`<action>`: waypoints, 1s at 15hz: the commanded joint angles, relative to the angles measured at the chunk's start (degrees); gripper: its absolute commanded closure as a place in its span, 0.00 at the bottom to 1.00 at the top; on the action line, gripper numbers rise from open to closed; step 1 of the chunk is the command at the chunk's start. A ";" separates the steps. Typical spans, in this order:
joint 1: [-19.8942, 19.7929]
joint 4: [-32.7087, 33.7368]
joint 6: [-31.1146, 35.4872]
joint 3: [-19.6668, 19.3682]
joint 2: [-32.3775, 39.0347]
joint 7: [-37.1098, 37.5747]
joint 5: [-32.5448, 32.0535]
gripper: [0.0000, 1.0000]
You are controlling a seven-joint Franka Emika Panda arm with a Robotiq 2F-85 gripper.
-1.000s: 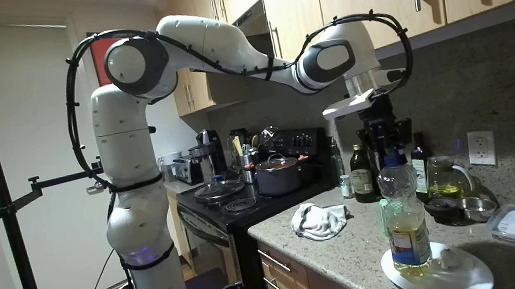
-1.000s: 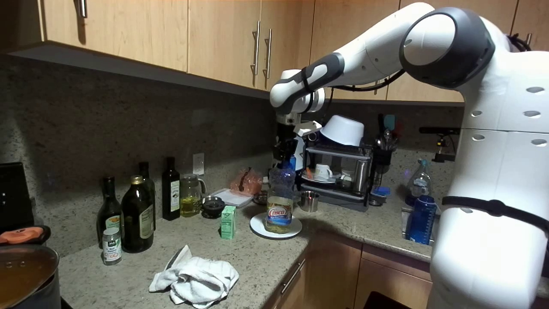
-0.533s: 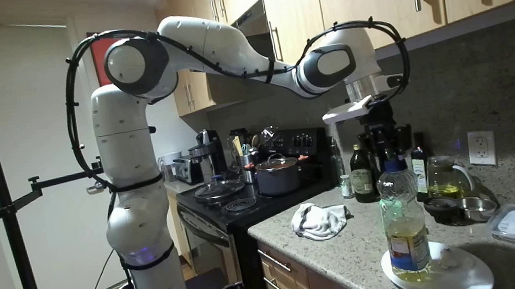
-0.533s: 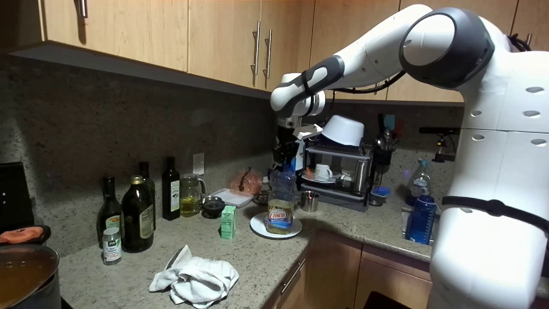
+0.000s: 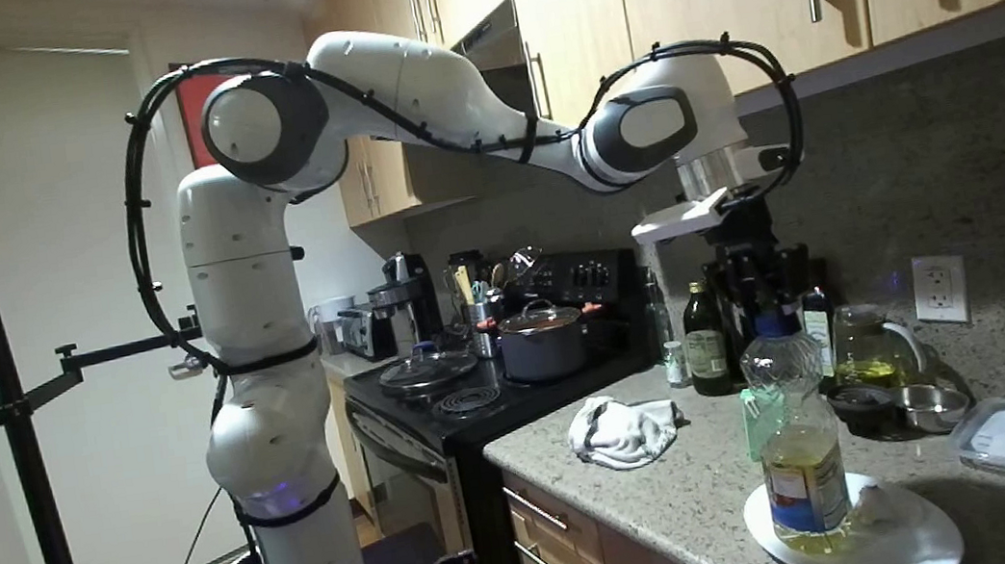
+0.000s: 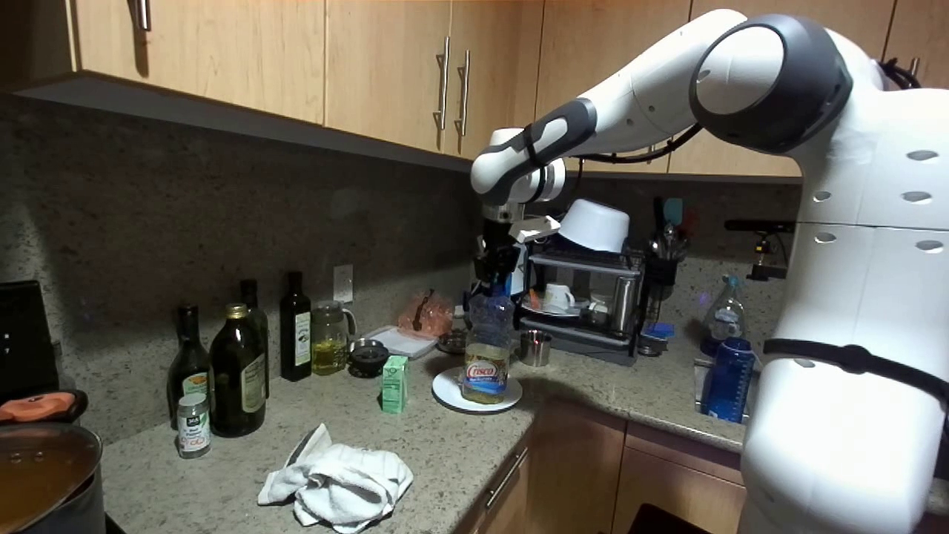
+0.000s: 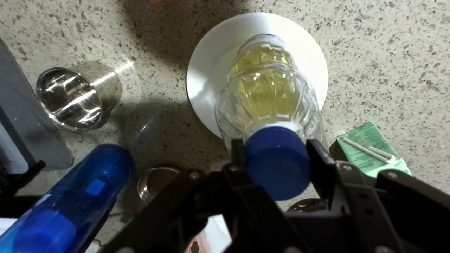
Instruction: Pick the container of cooking oil and put it on the plate
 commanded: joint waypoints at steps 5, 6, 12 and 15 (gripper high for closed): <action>-0.01 0.17 1.20 0.09 -0.37 1.15 0.49 0.79; -0.01 0.27 0.90 0.09 -0.35 0.97 0.57 0.79; -0.13 0.54 0.61 -0.04 -0.75 0.93 0.22 0.01; -0.28 0.59 0.53 -0.13 -1.86 1.01 0.17 0.00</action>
